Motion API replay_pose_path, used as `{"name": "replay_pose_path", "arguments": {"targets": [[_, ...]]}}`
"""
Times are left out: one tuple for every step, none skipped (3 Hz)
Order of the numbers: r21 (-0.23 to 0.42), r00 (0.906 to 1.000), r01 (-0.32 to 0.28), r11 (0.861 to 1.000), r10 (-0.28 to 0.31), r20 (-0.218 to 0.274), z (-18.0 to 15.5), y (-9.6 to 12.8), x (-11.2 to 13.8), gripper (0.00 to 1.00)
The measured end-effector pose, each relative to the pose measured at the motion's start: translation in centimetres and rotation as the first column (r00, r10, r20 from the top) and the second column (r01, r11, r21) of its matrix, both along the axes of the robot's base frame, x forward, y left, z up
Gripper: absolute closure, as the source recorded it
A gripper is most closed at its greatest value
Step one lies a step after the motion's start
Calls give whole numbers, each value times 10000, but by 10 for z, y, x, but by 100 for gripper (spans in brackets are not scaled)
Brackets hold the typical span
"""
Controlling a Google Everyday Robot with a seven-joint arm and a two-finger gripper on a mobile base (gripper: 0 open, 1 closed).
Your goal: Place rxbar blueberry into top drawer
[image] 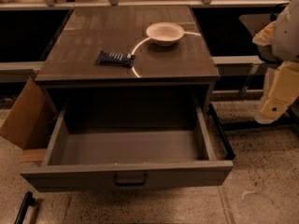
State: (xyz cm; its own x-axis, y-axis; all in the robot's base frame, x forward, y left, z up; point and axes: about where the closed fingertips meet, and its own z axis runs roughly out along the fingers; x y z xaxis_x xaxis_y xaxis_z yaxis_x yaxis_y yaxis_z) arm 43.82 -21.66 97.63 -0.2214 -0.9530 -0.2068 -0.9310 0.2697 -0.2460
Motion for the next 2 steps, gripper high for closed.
{"name": "replay_pose_path", "arguments": {"targets": [[4, 10000, -2, 10000, 2, 2, 0, 0, 0, 0], [1137, 9981, -469, 9924, 419, 462, 1, 20, 32, 0]]}}
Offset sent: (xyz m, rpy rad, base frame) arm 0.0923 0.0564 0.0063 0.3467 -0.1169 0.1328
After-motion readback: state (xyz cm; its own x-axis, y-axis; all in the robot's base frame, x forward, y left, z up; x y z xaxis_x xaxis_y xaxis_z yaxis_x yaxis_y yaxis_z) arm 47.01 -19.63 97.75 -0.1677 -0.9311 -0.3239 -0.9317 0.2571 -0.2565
